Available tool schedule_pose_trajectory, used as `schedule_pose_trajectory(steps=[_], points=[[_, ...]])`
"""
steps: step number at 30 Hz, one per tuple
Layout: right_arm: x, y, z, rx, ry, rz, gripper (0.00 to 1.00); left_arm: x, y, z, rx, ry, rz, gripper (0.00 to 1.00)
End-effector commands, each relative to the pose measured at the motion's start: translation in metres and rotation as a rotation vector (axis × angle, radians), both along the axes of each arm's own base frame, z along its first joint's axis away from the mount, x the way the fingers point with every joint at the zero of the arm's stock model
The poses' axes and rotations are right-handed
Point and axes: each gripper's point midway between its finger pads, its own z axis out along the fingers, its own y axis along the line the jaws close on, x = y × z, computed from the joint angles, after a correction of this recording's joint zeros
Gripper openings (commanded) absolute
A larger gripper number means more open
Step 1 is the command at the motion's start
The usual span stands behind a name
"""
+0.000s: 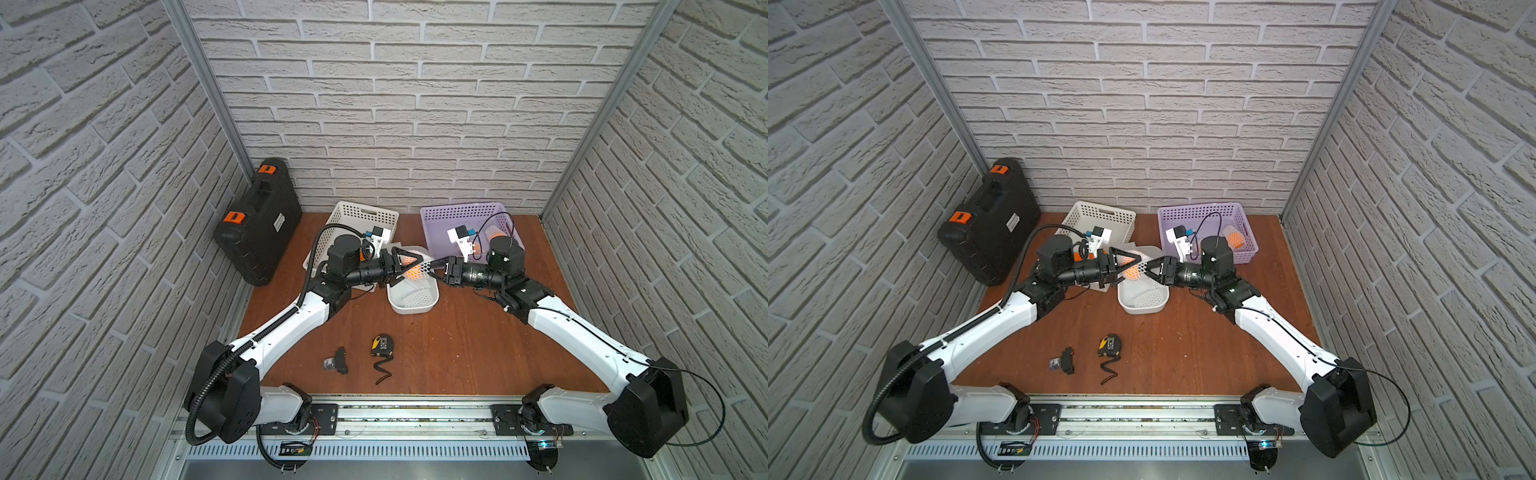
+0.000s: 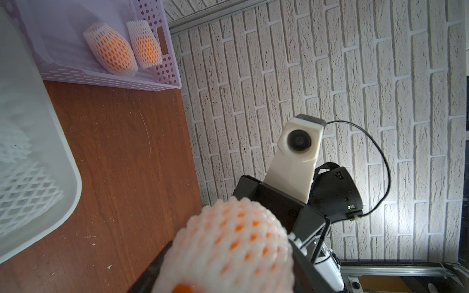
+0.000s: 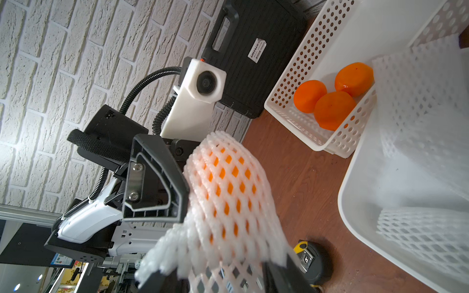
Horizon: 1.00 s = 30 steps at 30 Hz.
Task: Remove foam nets from oranges
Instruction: Remove the foam net from the orange.
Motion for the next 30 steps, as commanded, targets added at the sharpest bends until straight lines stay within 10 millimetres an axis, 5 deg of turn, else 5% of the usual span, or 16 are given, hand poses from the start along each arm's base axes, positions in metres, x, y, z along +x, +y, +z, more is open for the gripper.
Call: schedule_pose_trajectory(steps=[1, 6, 14, 23, 30], points=[[-0.001, 0.003, 0.001, 0.013, -0.027, 0.006, 0.44, -0.001, -0.004, 0.02, -0.024, -0.068, -0.023, 0.65], [0.001, 0.005, -0.002, 0.019, -0.014, 0.007, 0.56, -0.002, -0.006, 0.018, -0.016, -0.067, -0.028, 0.53], [0.004, 0.007, 0.001, 0.052, -0.006, 0.001, 0.6, -0.004, -0.012, 0.015, -0.017, -0.062, -0.043, 0.46], [0.006, 0.006, 0.004, 0.066, -0.014, -0.028, 0.65, -0.008, -0.016, 0.013, -0.013, -0.058, -0.06, 0.21], [0.005, 0.01, 0.016, 0.135, -0.04, -0.025, 0.65, -0.015, -0.026, 0.012, -0.017, -0.06, -0.096, 0.2]])
